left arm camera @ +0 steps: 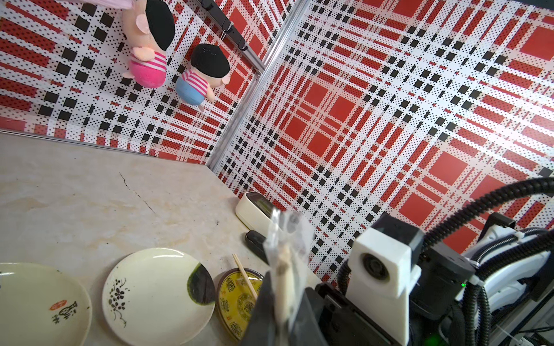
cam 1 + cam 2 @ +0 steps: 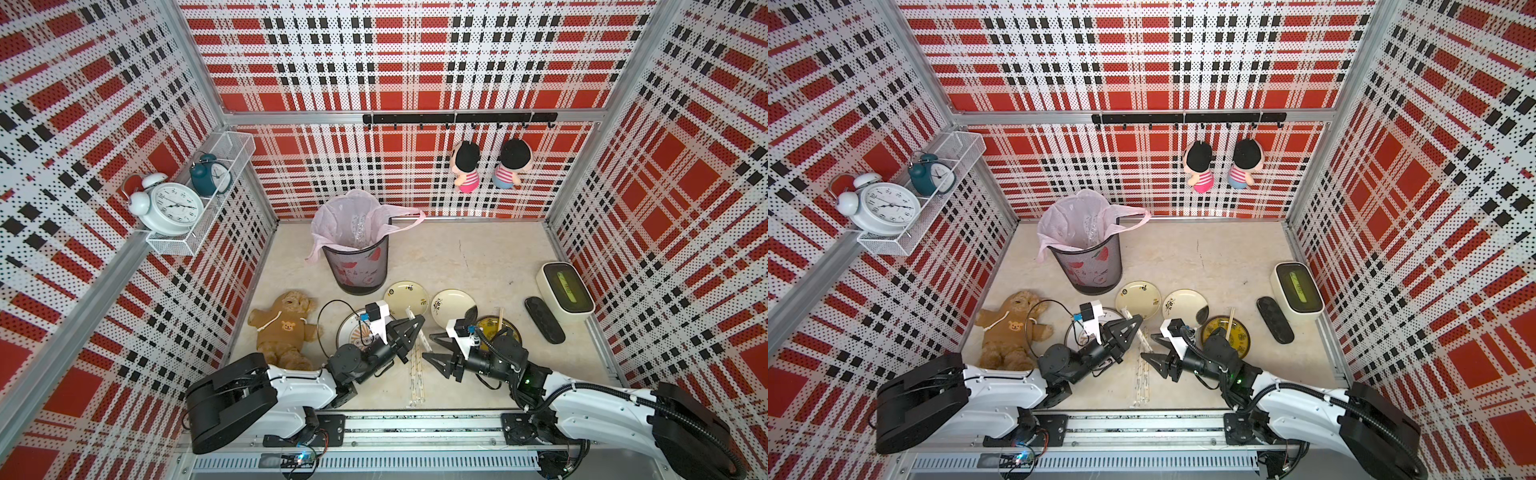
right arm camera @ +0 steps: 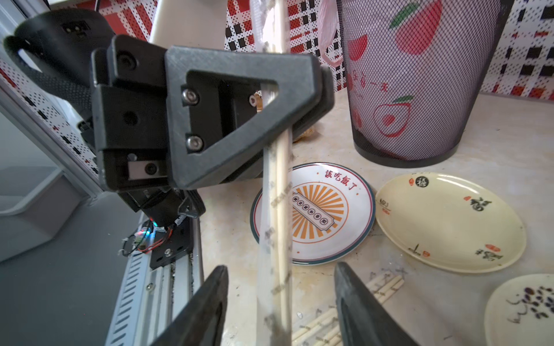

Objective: Remove the packaging of disposable chopsticks
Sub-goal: Remove the packet bag from the disposable chopsticks.

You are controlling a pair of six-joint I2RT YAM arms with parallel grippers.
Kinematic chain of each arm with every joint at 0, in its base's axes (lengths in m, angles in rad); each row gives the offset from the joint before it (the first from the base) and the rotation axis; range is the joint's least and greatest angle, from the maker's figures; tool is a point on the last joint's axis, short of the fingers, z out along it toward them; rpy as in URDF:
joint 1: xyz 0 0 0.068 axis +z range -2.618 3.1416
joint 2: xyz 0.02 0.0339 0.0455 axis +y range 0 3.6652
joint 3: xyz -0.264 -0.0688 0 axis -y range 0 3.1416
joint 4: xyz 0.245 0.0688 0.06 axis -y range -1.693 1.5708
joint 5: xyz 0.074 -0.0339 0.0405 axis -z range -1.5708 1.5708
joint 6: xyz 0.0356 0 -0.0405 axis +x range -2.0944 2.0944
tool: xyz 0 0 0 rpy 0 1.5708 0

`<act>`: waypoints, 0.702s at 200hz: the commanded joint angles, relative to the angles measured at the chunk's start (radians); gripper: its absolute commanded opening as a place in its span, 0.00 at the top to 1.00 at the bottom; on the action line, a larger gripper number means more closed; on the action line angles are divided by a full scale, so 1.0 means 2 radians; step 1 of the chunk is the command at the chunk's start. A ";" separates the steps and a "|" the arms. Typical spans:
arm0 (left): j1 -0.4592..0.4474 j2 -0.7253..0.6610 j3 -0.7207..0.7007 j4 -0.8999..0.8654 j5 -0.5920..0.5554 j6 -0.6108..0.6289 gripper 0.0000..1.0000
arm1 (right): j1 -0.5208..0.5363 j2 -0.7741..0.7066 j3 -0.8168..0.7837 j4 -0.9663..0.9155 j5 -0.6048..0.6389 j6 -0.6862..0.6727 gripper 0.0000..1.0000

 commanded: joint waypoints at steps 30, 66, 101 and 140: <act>0.013 -0.030 0.041 -0.065 0.080 0.067 1.00 | -0.021 -0.035 -0.011 0.002 -0.017 -0.034 0.30; 0.015 -0.060 0.064 -0.123 0.127 0.127 1.00 | -0.061 -0.041 -0.025 0.022 -0.100 -0.035 0.31; 0.016 -0.081 0.083 -0.166 0.146 0.158 1.00 | -0.062 -0.033 -0.033 0.039 -0.125 -0.040 0.35; 0.016 -0.090 0.093 -0.171 0.161 0.166 1.00 | -0.062 -0.021 -0.048 0.081 -0.147 -0.036 0.57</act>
